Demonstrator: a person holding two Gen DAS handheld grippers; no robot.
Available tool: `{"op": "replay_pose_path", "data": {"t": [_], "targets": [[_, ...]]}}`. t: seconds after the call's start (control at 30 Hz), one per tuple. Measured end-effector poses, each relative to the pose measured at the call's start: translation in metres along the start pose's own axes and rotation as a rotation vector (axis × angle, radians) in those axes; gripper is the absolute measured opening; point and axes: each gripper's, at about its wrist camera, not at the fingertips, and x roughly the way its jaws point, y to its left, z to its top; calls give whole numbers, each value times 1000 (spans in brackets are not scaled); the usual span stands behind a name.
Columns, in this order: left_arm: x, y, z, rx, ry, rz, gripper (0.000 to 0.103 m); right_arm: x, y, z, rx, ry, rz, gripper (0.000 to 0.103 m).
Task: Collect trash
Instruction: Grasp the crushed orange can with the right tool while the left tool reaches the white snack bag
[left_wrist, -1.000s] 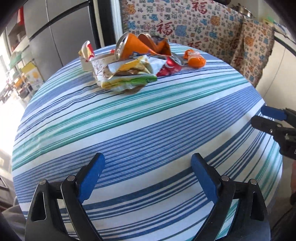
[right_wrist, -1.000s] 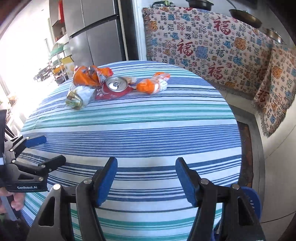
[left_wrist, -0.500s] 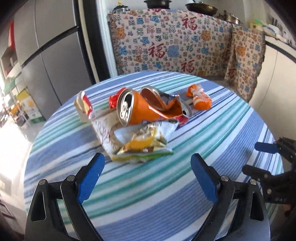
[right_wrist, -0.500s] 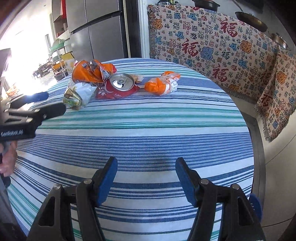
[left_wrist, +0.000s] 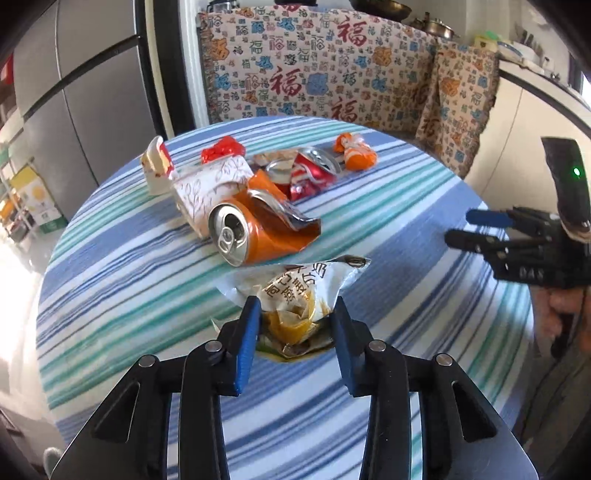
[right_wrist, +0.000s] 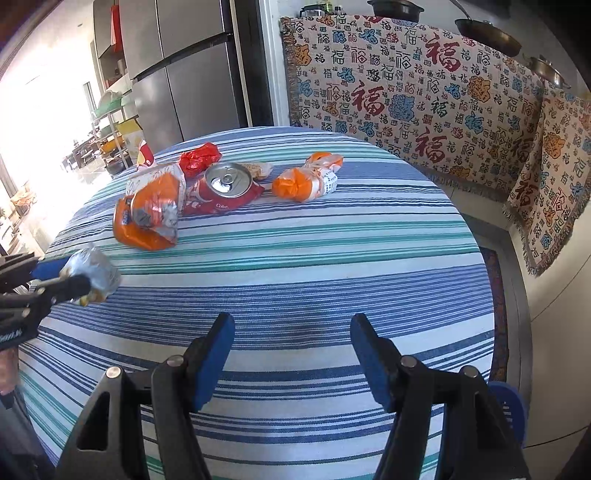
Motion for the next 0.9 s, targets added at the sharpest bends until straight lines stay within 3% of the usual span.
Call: {"op": "replay_pose_path", "data": {"t": [0.07, 0.17, 0.23, 0.37, 0.43, 0.47, 0.5, 0.6, 0.73, 0.9], "targets": [[-8, -1, -9, -3, 5, -2, 45, 1, 2, -1, -5, 3, 2, 67], [-8, -1, -11, 9, -6, 4, 81, 3, 7, -3, -18, 8, 6, 67], [-1, -3, -10, 30, -21, 44, 91, 3, 12, -4, -34, 7, 16, 67], [12, -3, -13, 72, -38, 80, 90, 2, 26, -3, -60, -7, 73, 67], [13, -3, -17, 81, -55, 84, 80, 2, 34, 2, -71, -18, 117, 66], [13, -2, -19, 76, -51, 78, 66, 2, 38, 4, -75, -23, 137, 66], [14, 1, -21, 60, -40, 72, 58, 4, 44, 8, -81, -28, 158, 66], [10, 16, -24, -19, -39, 56, 51, 10, 62, 20, -100, -44, 214, 65], [6, 29, -29, -72, -26, 117, 50, 21, 96, 36, -160, -60, 272, 57], [5, 38, -34, -103, -21, 102, 56, 47, 128, 48, -231, -43, 221, 39]]}}
